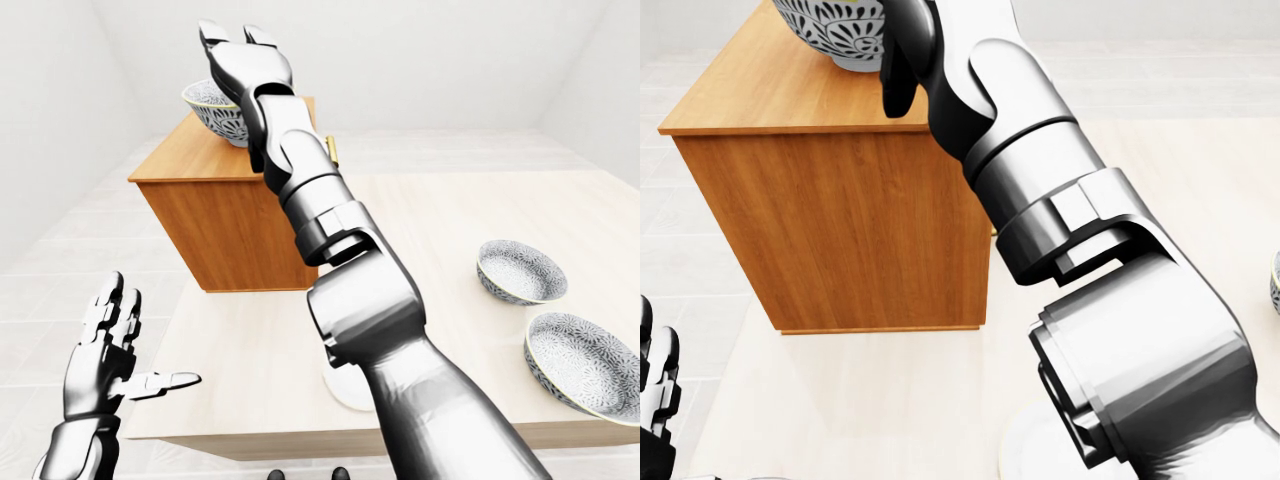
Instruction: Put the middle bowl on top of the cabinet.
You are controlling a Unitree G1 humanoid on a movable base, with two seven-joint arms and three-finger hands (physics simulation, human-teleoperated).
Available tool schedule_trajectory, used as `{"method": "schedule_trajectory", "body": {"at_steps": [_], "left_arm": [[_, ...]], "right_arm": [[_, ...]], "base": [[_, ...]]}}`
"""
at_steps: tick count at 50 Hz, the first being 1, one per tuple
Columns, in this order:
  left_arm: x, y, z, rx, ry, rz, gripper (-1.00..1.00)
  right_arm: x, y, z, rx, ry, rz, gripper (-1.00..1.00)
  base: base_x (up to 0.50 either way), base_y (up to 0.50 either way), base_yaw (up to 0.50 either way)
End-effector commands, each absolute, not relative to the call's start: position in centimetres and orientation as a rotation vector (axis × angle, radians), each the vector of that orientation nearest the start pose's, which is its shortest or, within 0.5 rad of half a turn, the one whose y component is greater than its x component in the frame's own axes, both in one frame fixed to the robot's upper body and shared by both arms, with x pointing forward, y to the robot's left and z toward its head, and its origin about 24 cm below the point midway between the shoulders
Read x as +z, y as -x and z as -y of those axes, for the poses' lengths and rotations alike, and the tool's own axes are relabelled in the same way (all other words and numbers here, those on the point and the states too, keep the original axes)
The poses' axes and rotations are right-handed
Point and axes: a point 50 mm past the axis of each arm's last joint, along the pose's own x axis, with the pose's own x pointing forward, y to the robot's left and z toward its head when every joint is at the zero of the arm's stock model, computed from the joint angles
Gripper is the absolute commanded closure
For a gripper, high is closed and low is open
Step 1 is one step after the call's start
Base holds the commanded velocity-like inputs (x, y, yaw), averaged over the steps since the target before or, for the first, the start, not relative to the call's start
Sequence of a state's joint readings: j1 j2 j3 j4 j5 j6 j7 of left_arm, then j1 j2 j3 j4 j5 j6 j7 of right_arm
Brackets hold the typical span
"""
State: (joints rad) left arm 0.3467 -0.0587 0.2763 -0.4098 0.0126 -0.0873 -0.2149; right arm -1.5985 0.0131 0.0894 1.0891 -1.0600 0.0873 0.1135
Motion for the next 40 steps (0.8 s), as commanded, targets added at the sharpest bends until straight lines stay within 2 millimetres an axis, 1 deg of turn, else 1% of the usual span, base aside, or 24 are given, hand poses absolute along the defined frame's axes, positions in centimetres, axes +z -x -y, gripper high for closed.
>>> {"method": "schedule_trajectory", "body": {"at_steps": [1,8,13,16,18,21,22,25,28,29,31,36,38,40], "left_arm": [[7.4,-17.1,-21.3,0.152,-0.111,0.144,-1.0],[7.3,-17.1,-21.3,0.148,-0.107,0.141,-1.0],[7.5,-16.9,-21.4,0.146,-0.105,0.148,-1.0],[7.5,-16.9,-21.3,0.143,-0.105,0.145,-1.0],[7.4,-16.9,-21.3,0.143,-0.106,0.142,-1.0],[7.4,-16.8,-21.3,0.143,-0.104,0.141,-1.0],[7.4,-16.8,-21.3,0.143,-0.104,0.143,-1.0],[7.6,-16.9,-21.2,0.142,-0.109,0.148,-1.0],[7.6,-16.9,-21.2,0.142,-0.109,0.148,-1.0],[7.6,-16.9,-21.2,0.143,-0.109,0.151,-1.0],[7.8,-17.0,-21.2,0.143,-0.109,0.158,-1.0],[7.8,-16.9,-21.2,0.143,-0.111,0.158,-1.0],[7.8,-17.0,-21.2,0.144,-0.112,0.16,-1.0],[7.9,-17.1,-21.2,0.145,-0.114,0.163,-1.0]], "right_arm": [[33.5,-39.8,0.1,0.119,1.354,0.495,-1.0],[33.9,-39.7,0.5,0.108,1.357,0.503,-1.0],[33.7,-39.6,0.4,0.111,1.367,0.511,-1.0],[34.5,-39.2,0.4,0.115,1.35,0.532,-1.0],[34.2,-39.3,0.6,0.111,1.375,0.524,-1.0],[34.7,-39.2,0.9,0.109,1.365,0.528,-1.0],[34.9,-39.2,1.0,0.101,1.358,0.528,-1.0],[34.6,-39.5,1.6,0.087,1.368,0.511,-1.0],[34.9,-39.5,1.8,0.085,1.363,0.506,-1.0],[35.3,-39.5,2.0,0.079,1.353,0.507,-1.0],[35.5,-39.7,2.5,0.066,1.351,0.496,-1.0],[35.3,-40.2,3.4,0.042,1.343,0.469,-1.0],[35.5,-40.3,3.7,0.04,1.323,0.464,-1.0],[35.2,-40.6,4.2,0.025,1.327,0.45,-1.0]], "base": [[0.0,0.0,0.0],[0.0,0.0,0.0],[0.0,0.0,0.0],[0.0,0.0,0.0],[0.0,0.0,0.0],[0.0,0.0,0.0],[0.0,0.0,0.0],[0.0,0.0,0.0],[0.0,0.0,0.0],[0.0,0.0,0.0],[0.0,0.0,0.0],[0.0,0.0,0.0],[0.0,0.0,0.0],[0.0,0.0,0.0]]}}
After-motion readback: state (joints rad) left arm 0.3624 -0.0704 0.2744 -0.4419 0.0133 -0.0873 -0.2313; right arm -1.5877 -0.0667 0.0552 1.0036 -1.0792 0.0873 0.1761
